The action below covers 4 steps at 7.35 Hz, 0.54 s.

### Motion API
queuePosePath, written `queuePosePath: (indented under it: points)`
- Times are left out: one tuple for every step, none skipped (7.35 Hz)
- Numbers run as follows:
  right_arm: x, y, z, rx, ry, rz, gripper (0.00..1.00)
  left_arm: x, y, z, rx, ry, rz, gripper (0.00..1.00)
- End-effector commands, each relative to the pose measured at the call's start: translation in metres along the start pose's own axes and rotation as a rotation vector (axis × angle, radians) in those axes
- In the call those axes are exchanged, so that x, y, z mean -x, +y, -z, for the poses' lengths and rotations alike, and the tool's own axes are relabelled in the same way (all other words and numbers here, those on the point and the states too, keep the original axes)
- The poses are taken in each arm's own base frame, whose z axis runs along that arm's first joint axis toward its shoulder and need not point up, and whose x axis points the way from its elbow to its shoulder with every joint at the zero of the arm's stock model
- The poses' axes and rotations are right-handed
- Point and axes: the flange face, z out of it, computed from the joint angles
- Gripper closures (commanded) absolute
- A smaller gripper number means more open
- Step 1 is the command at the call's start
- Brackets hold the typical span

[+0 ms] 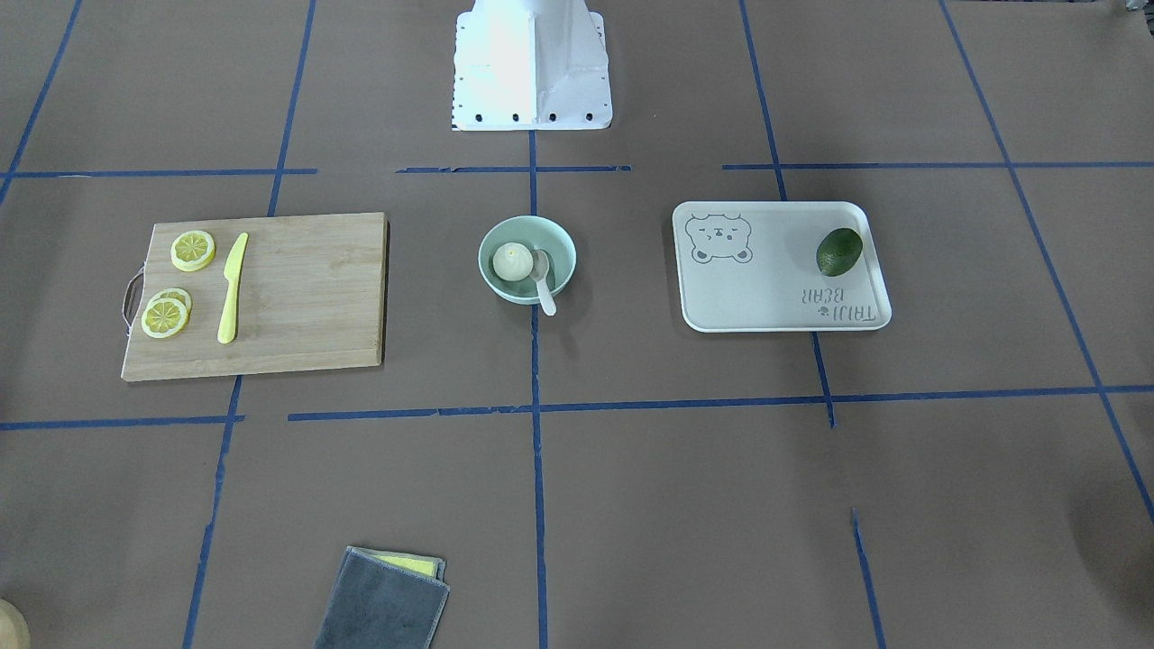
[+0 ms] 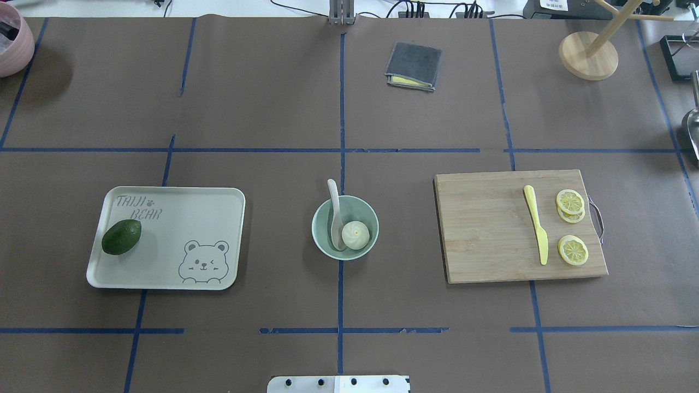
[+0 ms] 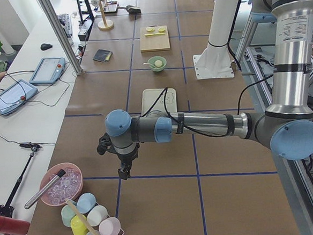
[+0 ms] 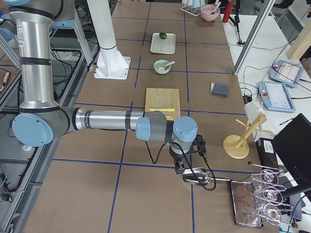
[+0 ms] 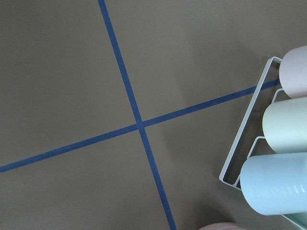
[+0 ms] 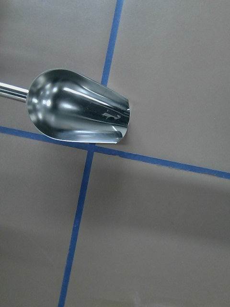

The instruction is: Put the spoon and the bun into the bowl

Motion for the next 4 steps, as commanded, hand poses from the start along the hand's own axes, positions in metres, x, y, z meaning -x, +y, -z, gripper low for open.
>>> queuePosePath:
  points:
    - [-0.012,0.014,-0.001,-0.002,-0.008,-0.034,0.0,0.002,0.005,-0.004,0.007,0.002,0.008,0.0]
    - [-0.015,0.018,-0.004,0.003,-0.014,-0.04,0.0,0.005,0.007,-0.007,0.014,0.004,0.012,0.0]
    - [-0.014,0.017,-0.003,-0.003,-0.014,-0.034,0.0,0.009,0.01,-0.012,0.025,0.007,0.019,0.0]
    - [-0.012,0.016,-0.003,-0.015,-0.034,-0.036,0.0,0.013,0.012,-0.016,0.032,0.007,0.027,0.0]
